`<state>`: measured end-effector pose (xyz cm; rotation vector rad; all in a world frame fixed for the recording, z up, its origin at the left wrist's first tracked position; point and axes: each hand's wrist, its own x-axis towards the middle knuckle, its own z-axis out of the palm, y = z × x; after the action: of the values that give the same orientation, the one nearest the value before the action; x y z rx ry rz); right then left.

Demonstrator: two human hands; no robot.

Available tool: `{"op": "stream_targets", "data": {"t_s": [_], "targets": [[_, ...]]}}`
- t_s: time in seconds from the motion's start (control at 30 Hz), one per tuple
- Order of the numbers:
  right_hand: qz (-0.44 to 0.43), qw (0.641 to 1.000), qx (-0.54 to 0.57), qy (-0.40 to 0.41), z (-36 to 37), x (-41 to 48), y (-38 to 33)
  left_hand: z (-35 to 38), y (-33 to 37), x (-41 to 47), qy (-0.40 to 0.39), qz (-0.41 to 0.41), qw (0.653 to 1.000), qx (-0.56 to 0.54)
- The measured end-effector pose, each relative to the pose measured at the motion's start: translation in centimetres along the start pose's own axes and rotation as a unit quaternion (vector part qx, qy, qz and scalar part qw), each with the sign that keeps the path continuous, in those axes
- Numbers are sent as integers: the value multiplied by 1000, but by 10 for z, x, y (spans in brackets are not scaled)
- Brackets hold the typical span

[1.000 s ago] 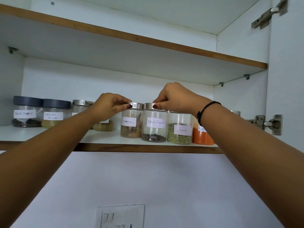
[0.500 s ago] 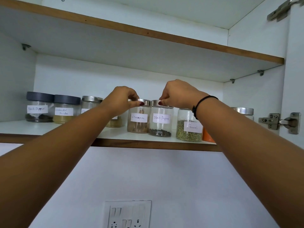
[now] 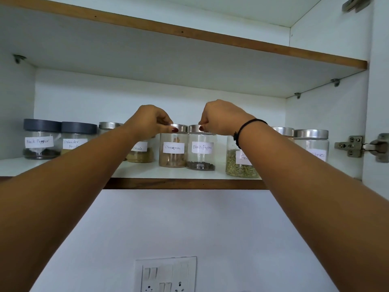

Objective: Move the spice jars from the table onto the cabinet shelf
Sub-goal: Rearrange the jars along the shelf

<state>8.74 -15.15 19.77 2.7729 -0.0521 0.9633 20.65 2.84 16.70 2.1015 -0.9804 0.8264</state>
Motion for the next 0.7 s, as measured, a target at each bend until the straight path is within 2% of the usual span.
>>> {"op": "stream_targets", "data": {"t_s": [0.37, 0.7], "targets": [[16, 998, -62, 29, 30, 27, -3, 8, -17, 13, -3, -3, 1000, -2], [16, 998, -50, 40, 54, 48, 6, 13, -32, 21, -3, 15, 1000, 12]]}}
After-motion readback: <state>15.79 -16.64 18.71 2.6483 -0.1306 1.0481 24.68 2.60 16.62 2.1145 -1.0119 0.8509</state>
